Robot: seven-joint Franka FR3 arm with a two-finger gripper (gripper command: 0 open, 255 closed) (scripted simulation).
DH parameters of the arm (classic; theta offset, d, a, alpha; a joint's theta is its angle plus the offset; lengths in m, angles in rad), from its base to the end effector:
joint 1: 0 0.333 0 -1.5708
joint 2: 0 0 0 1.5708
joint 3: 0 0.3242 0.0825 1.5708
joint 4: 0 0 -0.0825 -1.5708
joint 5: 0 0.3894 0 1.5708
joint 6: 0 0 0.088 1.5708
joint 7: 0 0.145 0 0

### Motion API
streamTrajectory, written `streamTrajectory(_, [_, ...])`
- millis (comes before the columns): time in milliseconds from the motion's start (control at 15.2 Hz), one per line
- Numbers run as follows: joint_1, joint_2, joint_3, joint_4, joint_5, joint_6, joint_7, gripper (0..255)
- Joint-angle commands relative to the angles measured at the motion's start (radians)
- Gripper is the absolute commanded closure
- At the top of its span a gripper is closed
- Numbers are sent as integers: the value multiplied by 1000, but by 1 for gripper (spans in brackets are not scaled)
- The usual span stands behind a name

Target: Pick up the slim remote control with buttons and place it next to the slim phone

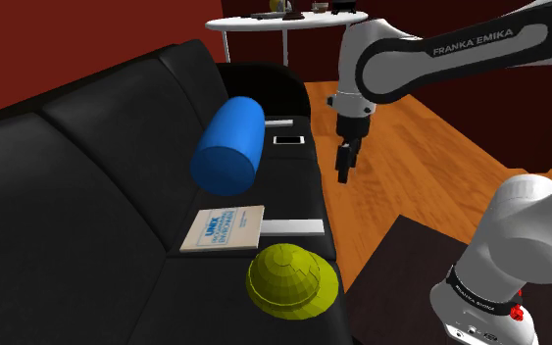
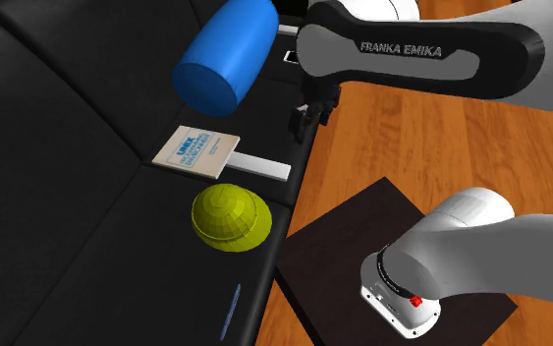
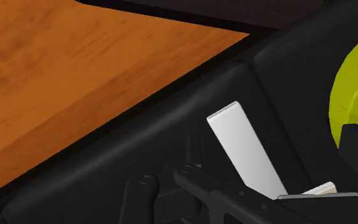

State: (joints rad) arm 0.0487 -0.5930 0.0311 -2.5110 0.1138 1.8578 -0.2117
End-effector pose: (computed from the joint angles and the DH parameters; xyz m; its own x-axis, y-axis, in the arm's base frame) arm 0.3588 0.0417 0.4434 0.9675 0.2493 -0.0414 0.2443 -0.9645 -0.1004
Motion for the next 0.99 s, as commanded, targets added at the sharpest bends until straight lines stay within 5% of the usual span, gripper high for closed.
streamTrajectory(0, [14, 64, 19, -2, -3, 73, -10, 0])
streamTrajectory(924, [77, 575, 143, 108, -135, 497, 2, 0])
